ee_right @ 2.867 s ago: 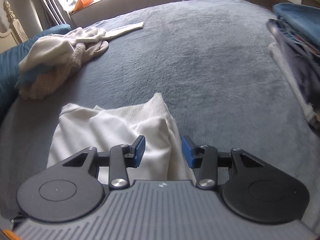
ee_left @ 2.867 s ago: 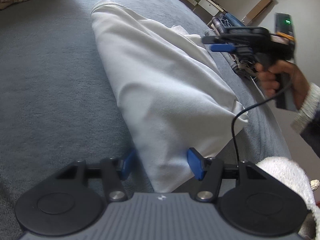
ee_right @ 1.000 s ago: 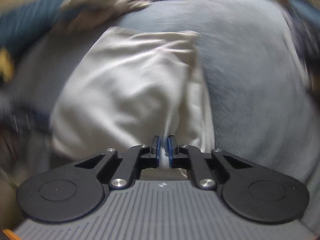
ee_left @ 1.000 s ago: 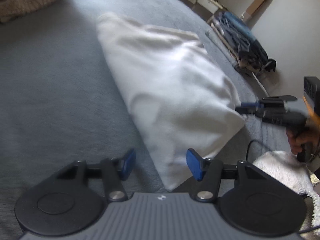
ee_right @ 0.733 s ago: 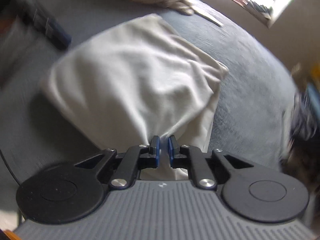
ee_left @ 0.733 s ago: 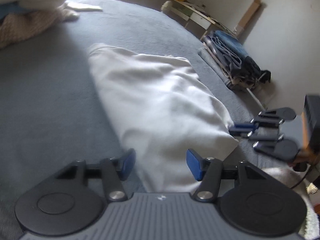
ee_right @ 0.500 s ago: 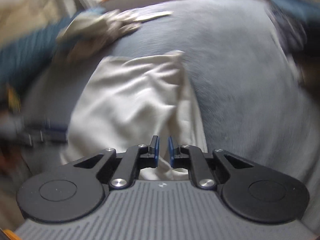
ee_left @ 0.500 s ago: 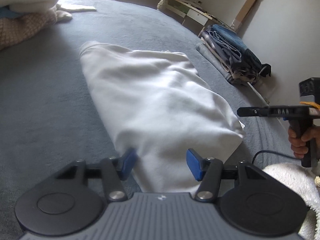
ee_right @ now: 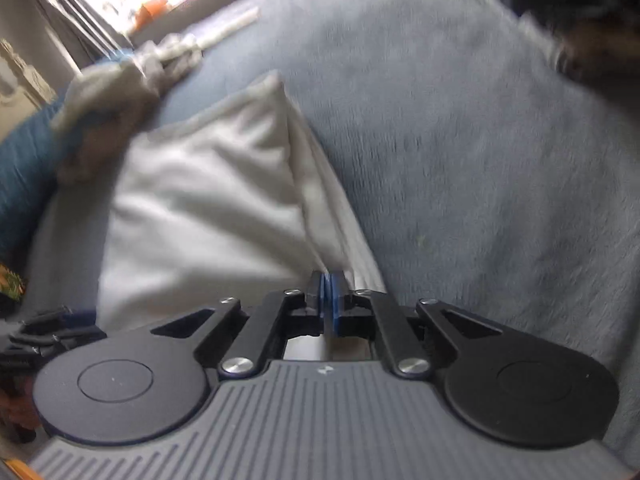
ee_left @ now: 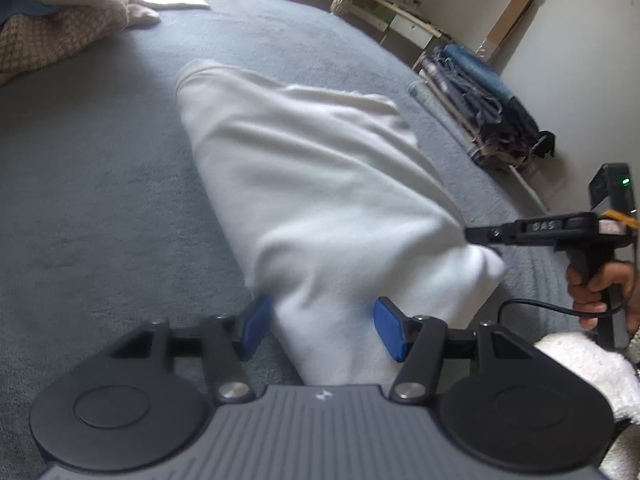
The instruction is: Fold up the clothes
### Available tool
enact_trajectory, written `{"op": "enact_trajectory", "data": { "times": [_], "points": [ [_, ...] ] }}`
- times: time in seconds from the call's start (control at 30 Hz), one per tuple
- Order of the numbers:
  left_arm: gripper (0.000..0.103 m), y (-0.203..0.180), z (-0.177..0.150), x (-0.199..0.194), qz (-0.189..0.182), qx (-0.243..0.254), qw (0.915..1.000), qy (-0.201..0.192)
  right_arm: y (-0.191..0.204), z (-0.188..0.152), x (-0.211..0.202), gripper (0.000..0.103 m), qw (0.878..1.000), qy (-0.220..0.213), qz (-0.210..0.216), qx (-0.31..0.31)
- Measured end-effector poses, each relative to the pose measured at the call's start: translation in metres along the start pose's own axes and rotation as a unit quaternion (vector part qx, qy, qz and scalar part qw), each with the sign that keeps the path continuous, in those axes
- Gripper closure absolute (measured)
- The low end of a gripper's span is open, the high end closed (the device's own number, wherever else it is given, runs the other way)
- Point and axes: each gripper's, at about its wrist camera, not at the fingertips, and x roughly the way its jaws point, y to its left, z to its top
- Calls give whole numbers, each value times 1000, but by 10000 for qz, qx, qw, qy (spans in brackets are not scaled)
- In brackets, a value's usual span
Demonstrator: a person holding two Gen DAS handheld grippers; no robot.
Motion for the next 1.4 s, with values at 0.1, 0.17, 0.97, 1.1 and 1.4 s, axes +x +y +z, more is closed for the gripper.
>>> {"op": "enact_trajectory", "data": {
  "times": [0.1,0.17,0.97,1.1,1.4],
  "points": [
    [44,5,-4,3,-27,-153,9999,24,3,9,-12,98,9995,-259,121,97],
    [44,6,-5,3,-51,-212,9998,16,4,21,-22,97,9989,-438,125,97],
    [43,10,-9,9,-294,-147,9995,-35,47,75,48,98,9819,-970,-883,-1364],
    [42,10,-10,9,-295,-100,9995,-40,33,96,41,61,9916,-1169,-157,-539],
    [42,8,-12,10,-311,-129,9994,-58,43,114,92,100,9888,-1267,-38,-785]
  ]
}}
